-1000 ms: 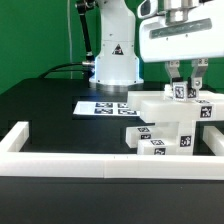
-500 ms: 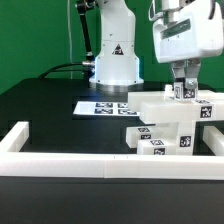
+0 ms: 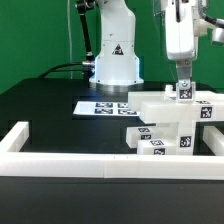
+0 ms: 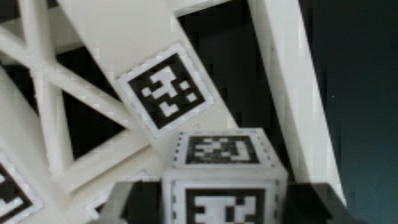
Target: Assemble chair
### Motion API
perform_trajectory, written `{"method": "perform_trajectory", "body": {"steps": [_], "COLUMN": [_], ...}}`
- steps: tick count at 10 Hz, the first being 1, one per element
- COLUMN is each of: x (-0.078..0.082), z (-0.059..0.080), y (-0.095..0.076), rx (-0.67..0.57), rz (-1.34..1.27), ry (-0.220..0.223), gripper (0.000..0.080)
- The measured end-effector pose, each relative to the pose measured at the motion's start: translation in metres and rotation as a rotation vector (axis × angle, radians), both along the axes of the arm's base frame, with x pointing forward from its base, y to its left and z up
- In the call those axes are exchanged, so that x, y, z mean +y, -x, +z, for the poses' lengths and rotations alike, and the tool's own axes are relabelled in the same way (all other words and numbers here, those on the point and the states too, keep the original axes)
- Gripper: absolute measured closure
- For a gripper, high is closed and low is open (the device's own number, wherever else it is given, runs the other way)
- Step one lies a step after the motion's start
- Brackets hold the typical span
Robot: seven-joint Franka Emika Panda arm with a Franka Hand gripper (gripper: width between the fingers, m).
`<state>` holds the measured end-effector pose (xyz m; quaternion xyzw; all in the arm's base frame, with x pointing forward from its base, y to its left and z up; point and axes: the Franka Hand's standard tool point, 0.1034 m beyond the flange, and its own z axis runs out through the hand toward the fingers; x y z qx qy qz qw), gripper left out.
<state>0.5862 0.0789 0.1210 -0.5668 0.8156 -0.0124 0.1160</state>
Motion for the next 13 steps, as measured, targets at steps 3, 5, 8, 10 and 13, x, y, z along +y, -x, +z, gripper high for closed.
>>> {"method": "perform_trajectory", "body": {"steps": [3,5,8,10,13], "x": [0.002,0.0021,0.0078,0.0079,0.0073], "z": [-0.0002,-0.0009,0.0007,0.0011,0.001], "y": [0.0001,0.0004,0.0008,-0.0004,-0.0004], "rx": [0.017,0.017,0.024,0.0,-0.023], "rz": [-0.142,-0.133,0.15,0.3,0.5], "ry": [-0.031,-0.028,0.03,0.063,0.102], "gripper": [0.0515,0.0275,0.0157,0.0151,0.015]}}
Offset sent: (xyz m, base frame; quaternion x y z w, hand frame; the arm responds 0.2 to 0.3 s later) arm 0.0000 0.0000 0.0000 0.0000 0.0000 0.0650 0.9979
